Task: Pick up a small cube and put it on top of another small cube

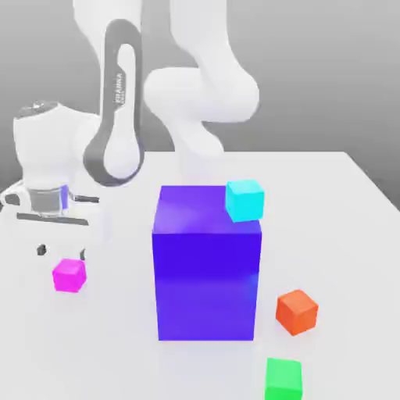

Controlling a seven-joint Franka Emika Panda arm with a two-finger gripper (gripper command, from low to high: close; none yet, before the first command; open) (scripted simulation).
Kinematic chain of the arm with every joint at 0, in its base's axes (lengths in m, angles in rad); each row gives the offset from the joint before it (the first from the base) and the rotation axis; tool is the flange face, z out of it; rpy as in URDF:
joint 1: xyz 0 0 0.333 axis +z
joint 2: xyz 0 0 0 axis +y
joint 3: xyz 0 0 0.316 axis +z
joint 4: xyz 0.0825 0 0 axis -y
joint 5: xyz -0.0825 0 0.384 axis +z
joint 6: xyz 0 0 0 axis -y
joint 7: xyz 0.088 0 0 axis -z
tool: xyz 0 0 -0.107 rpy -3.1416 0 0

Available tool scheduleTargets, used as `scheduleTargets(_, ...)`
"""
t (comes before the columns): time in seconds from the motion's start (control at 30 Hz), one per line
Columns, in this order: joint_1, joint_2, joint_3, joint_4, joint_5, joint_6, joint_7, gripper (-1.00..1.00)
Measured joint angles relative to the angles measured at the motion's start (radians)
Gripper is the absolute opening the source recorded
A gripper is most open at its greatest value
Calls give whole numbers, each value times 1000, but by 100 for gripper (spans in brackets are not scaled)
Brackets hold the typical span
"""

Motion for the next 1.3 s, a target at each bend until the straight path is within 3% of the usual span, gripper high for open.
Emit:
scheduleTargets(0.07, -101, 69, 126, 19, 106, 51, -82, 0)
scheduleTargets(0.1, -158, 101, 189, 27, 134, 78, -104, -100)
scheduleTargets(0.3, -186, 117, 221, 30, 147, 89, -114, -100)
scheduleTargets(0.37, -146, 87, 172, 22, 113, 66, -87, -100)
scheduleTargets(0.5, -26, -42, -4, -14, -114, -25, 83, -100)
scheduleTargets(0.6, -29, -146, -44, -31, -287, -97, 214, -100)
scheduleTargets(0.73, -17, -156, 69, 65, -290, -167, 338, -100)
scheduleTargets(0.97, 337, -92, 264, 294, -275, -302, 630, -100)
scheduleTargets(1.2, 562, -16, 401, 436, -331, -410, 909, -100)
scheduleTargets(1.3, 602, 58, 406, 441, -375, -368, 964, -100)
